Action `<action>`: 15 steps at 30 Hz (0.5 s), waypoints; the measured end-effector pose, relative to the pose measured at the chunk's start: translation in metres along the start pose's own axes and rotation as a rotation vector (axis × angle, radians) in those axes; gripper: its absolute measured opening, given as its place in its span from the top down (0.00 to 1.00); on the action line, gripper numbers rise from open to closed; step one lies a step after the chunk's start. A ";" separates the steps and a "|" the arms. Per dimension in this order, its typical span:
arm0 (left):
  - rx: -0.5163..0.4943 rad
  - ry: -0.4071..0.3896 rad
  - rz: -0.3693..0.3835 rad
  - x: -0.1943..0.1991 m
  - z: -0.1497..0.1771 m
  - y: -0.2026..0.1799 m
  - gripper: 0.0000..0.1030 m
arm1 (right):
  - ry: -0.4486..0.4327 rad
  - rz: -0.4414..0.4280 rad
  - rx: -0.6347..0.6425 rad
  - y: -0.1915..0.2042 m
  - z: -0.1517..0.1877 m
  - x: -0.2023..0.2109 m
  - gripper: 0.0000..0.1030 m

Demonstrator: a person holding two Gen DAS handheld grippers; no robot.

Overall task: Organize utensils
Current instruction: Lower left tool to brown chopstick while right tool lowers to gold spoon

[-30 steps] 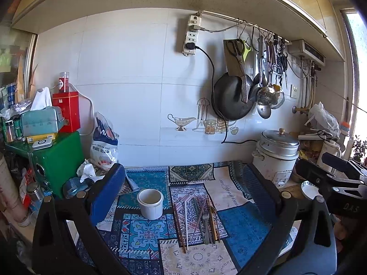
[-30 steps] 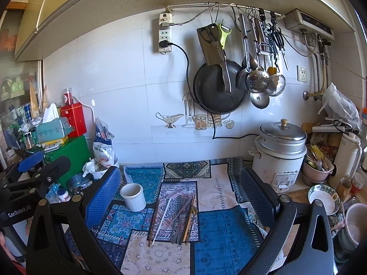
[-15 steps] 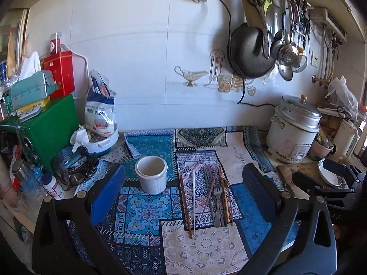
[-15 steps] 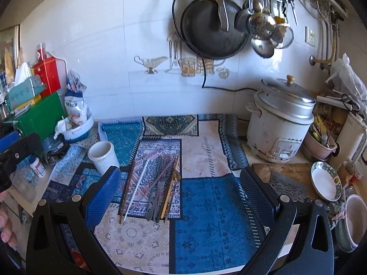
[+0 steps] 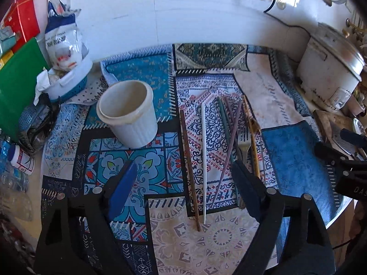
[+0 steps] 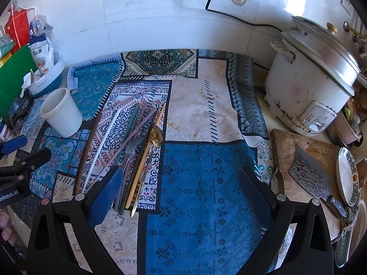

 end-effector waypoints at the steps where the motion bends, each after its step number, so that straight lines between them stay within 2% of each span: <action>1: 0.003 0.024 -0.006 -0.010 -0.001 0.001 0.25 | 0.013 -0.012 0.005 0.001 -0.004 -0.008 0.11; 5: 0.028 0.098 0.003 -0.040 -0.008 0.003 0.36 | 0.099 -0.082 0.022 0.005 -0.015 -0.043 0.26; 7: 0.037 0.126 0.015 -0.053 -0.012 0.003 0.48 | 0.143 -0.116 0.023 0.006 -0.019 -0.059 0.35; 13: 0.062 0.200 0.032 -0.087 -0.021 0.005 0.69 | 0.225 -0.196 -0.006 0.004 -0.031 -0.092 0.50; 15: 0.075 0.220 0.050 -0.096 -0.025 0.005 0.73 | 0.246 -0.221 -0.019 0.004 -0.033 -0.099 0.52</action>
Point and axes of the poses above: each gripper's, at about its wrist camera, not at the fingertips, and x roughly against the way its jaws point, y to its left, z to its underside, the point moved 6 cm from there along -x, roughly the way its jaws point, and after that the axes turned 10 degrees about y, right-handed, at the moved point
